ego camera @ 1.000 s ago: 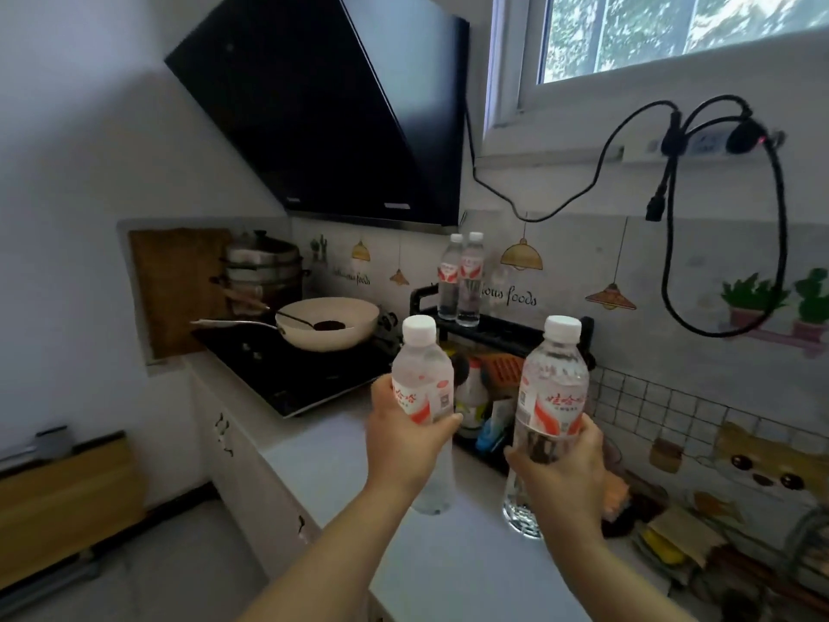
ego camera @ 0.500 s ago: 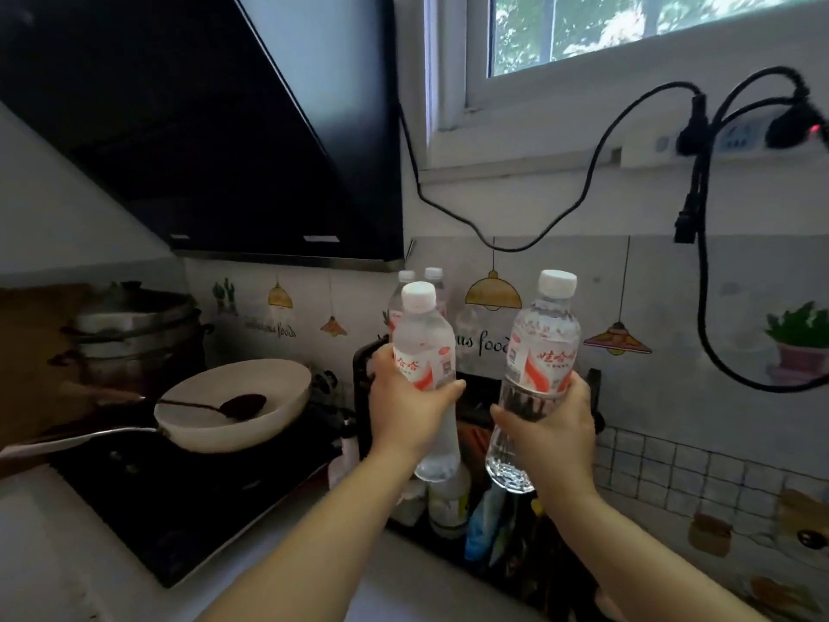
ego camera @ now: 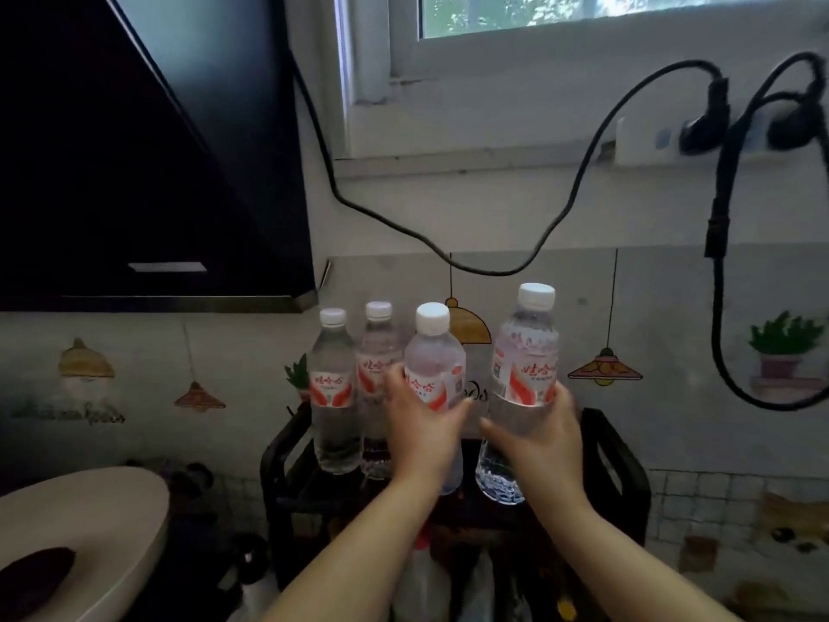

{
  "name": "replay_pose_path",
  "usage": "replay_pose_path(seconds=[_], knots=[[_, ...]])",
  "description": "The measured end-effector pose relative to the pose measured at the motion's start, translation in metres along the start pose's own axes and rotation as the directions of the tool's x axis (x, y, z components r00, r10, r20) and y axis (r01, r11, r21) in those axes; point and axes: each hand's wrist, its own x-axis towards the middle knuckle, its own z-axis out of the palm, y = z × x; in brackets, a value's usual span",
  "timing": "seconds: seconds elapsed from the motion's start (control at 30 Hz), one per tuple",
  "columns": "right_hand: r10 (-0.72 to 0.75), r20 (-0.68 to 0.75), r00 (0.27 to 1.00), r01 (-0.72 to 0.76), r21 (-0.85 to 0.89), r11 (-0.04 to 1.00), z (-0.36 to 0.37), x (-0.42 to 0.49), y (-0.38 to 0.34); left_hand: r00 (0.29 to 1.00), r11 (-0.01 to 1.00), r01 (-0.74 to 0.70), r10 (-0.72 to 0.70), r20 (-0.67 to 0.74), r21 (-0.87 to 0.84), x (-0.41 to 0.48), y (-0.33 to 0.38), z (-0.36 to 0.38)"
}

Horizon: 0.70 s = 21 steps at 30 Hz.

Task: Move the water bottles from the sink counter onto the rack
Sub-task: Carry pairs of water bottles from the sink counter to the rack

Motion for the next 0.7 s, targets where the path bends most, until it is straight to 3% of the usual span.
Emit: replay_pose_path(seconds=[0.33, 0.5, 0.6, 0.7], knots=[[0.046, -0.095, 0.994, -0.056, -0.107, 0.993, 0.018, 0.019, 0.040, 0.998, 0.998, 0.055, -0.054, 0.028, -0.039, 0.022, -0.032, 0.023], [0.047, -0.066, 0.997, -0.057, -0.157, 0.986, 0.024, 0.028, 0.048, 0.999, 0.997, 0.021, -0.019, -0.028, 0.072, 0.024, -0.040, 0.032], [0.049, -0.031, 0.998, -0.053, -0.148, 0.988, 0.028, 0.032, 0.049, 0.998, 0.997, -0.020, 0.024, -0.061, 0.073, 0.020, -0.045, 0.035], [0.029, 0.019, 0.999, -0.026, -0.164, 0.986, 0.030, 0.032, 0.053, 0.998, 0.998, 0.026, -0.022, -0.067, 0.055, 0.015, -0.051, 0.036]])
